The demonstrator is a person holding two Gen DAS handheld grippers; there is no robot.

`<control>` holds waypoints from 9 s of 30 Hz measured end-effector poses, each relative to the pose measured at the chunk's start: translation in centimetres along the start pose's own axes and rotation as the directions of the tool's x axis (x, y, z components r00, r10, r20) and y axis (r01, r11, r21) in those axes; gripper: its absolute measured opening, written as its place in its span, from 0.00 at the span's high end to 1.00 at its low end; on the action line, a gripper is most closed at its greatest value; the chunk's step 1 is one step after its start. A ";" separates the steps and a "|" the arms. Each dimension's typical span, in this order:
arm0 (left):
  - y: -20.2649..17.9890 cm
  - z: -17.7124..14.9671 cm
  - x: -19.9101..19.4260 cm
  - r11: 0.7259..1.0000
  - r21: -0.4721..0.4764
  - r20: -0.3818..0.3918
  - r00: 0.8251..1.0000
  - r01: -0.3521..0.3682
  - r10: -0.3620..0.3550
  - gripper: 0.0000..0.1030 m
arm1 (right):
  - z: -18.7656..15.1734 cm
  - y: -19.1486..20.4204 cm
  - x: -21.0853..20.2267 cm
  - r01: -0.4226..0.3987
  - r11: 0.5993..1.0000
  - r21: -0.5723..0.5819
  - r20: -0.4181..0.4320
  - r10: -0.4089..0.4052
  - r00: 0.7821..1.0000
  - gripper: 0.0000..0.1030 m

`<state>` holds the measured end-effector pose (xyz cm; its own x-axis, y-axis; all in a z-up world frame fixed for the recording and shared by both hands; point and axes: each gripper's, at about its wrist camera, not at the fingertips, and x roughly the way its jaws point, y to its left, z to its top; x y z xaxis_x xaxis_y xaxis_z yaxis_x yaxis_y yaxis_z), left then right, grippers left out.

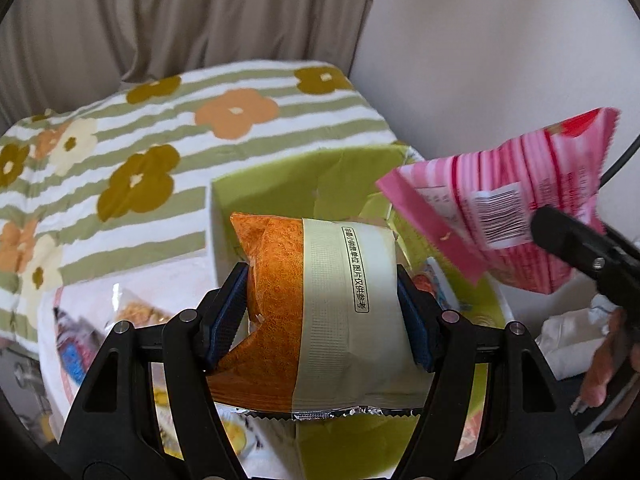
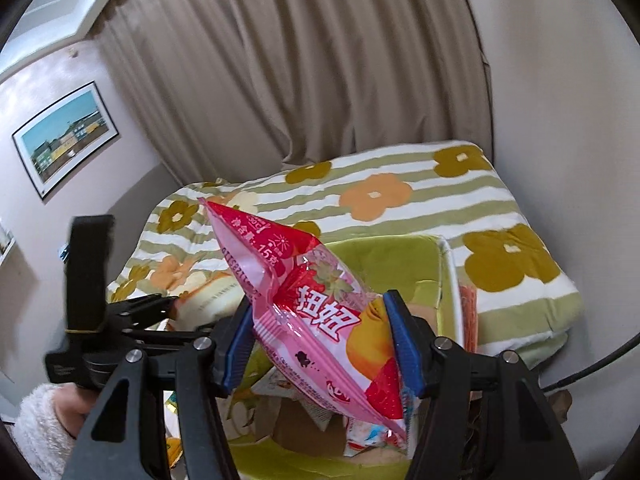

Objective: Organize snacks
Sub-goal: 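Carry both bags over the box and open both grippers to drop them, then move both grippers back to the remaining snacks on the tray, then grasp the white-pink bag with the left gripper while the right grasps the yellow chip bag, then open both grippers over the box to drop the two bags in, then move both grippers back to the snacks on the table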

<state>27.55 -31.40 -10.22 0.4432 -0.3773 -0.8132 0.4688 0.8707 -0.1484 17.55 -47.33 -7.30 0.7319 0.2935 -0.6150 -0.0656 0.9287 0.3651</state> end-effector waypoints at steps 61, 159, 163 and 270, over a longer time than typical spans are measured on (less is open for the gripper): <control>4.6 -10.3 -13.5 0.969 -0.154 0.048 0.978 -0.194 0.204 0.05 | -2.7 6.1 -3.8 0.031 0.985 -0.167 -0.016 -0.034 0.999 0.00; 24.2 -20.6 -16.9 0.967 -0.186 0.003 0.984 -0.175 0.179 0.49 | -16.2 25.9 5.6 -0.066 0.997 0.034 -0.200 0.072 0.977 0.31; 21.0 -17.3 -16.8 0.967 -0.187 0.052 0.982 -0.170 0.183 0.49 | -13.8 22.6 4.3 -0.085 0.995 0.056 -0.167 0.093 0.981 0.31; 23.4 -15.0 -8.4 0.956 -0.235 -0.135 0.980 -0.176 0.147 0.00 | -8.6 19.3 8.9 -0.034 0.972 -0.234 -0.204 -0.015 0.979 0.00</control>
<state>23.35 -3.18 -15.29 0.4006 -0.1988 -0.8944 0.1908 0.9729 -0.1308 16.97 -24.83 -11.67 0.5791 0.3194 -0.7501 -0.2468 0.9456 0.2121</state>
